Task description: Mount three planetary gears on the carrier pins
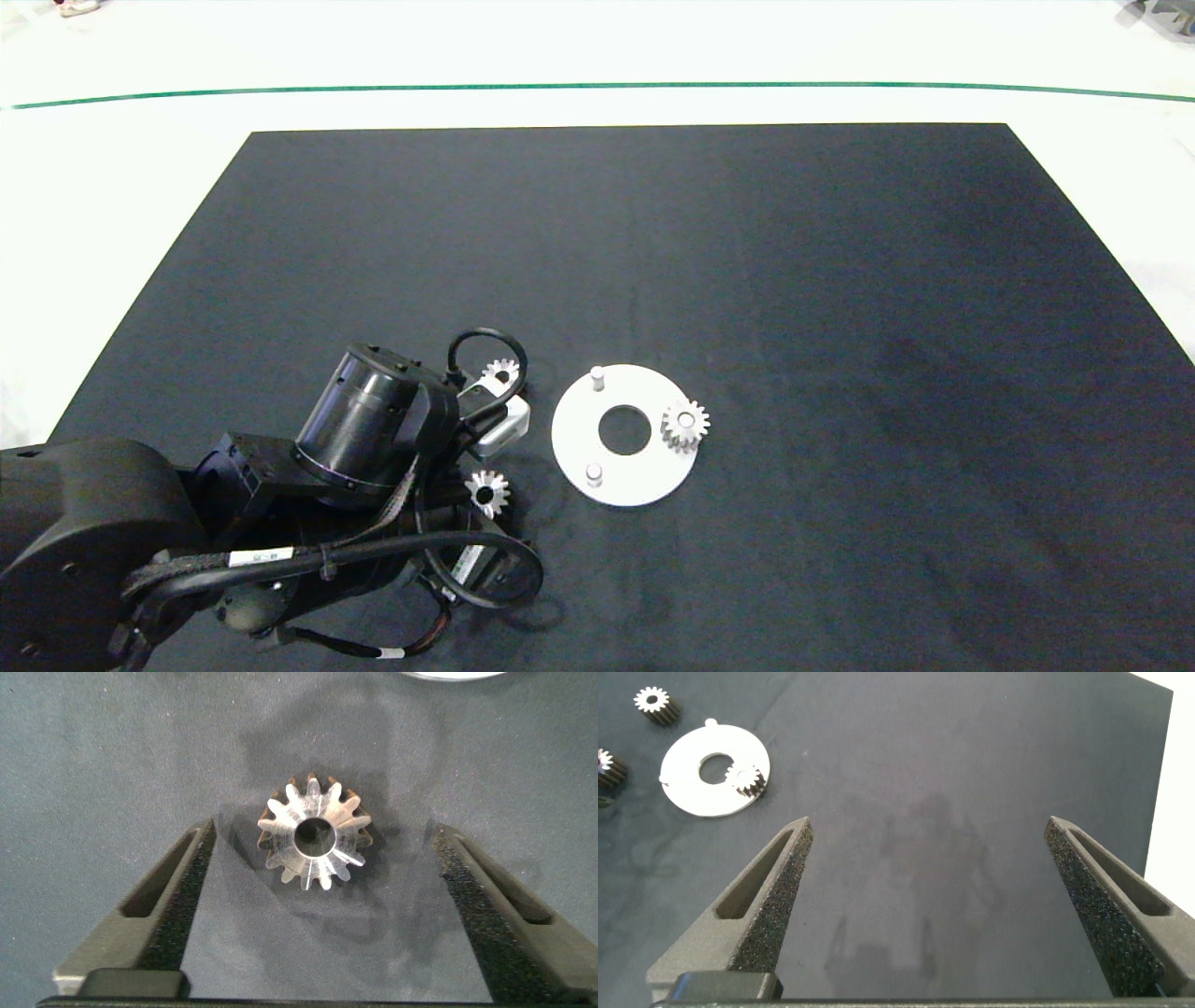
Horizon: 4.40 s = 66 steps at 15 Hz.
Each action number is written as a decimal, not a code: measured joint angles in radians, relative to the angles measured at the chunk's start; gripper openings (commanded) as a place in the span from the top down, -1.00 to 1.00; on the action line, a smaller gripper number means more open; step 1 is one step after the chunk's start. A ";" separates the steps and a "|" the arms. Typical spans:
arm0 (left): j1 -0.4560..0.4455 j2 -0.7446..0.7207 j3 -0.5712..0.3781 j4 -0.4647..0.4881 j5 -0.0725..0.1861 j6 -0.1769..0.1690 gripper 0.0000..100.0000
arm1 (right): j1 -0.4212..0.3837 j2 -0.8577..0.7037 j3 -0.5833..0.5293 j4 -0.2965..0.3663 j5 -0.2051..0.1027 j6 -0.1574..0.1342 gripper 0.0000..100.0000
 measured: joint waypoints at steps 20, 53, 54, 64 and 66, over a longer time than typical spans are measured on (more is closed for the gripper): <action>-0.009 -0.010 0.030 -0.072 0.000 0.000 0.03 | 0.000 0.000 0.017 -0.001 -0.001 -0.005 -1.00; -0.170 -0.062 -0.049 -0.150 0.007 -0.009 0.62 | -0.006 -0.003 0.021 -0.037 -0.002 -0.005 -1.00; -0.183 -0.056 -0.050 -0.159 0.010 -0.010 0.62 | -0.007 -0.009 0.021 -0.039 -0.002 -0.006 -1.00; -0.236 0.028 -0.101 -0.218 0.021 -0.011 0.62 | -0.006 -0.017 0.023 -0.046 -0.001 -0.006 -1.00; -0.232 0.042 -0.108 -0.214 0.021 -0.008 0.62 | -0.006 -0.018 0.023 -0.046 -0.001 -0.006 -1.00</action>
